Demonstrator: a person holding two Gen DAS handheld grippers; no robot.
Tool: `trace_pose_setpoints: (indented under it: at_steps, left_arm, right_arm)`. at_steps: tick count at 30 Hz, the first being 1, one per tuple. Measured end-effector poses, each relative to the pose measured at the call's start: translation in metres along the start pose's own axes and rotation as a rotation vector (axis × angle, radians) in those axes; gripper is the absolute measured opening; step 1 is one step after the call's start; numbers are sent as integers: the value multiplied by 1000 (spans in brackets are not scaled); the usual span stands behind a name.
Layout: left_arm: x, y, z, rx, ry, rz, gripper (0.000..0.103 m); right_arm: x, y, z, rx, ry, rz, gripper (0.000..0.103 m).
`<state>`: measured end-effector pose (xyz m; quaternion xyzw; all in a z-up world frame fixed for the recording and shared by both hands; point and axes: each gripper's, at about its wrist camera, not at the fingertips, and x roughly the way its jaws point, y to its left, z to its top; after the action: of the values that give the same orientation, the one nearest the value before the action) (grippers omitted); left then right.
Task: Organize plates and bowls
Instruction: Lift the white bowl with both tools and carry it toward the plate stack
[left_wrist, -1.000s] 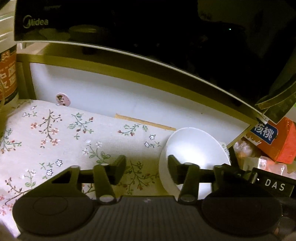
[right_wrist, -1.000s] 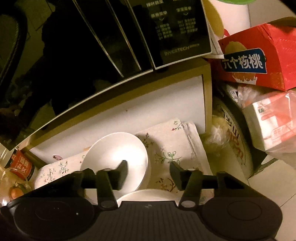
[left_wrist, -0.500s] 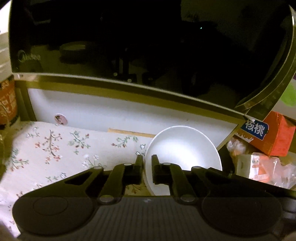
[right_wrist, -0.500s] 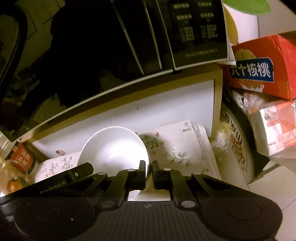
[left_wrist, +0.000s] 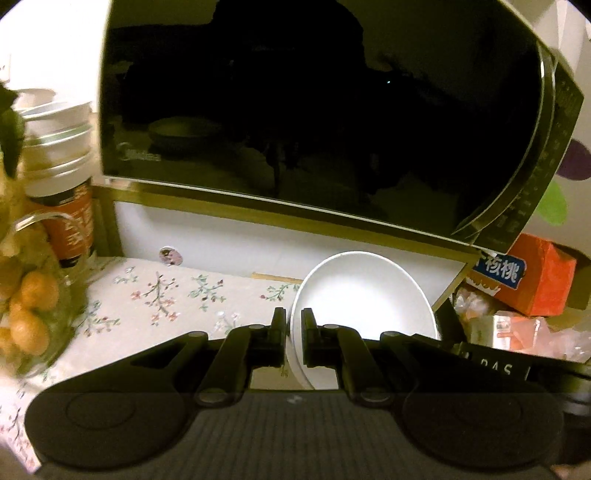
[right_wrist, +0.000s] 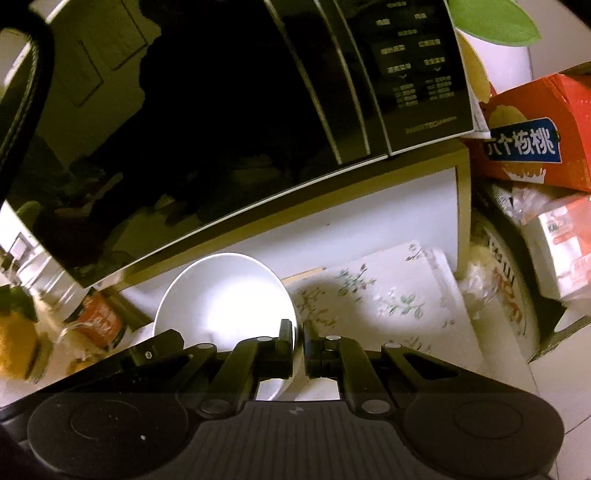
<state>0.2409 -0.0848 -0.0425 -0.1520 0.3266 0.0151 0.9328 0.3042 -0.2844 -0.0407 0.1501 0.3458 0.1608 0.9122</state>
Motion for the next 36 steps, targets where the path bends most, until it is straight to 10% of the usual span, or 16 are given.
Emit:
trace_pose_setpoints:
  at_steps: [20,36]
  left_arm:
    - [-143,21,-25,-33,-33,15,7]
    - [-214,50,-108,13,106,6,7]
  right_arm:
    - [-107,65,-43,-81,59,40,8]
    - [-168,89,-153,-128,211,-20,9]
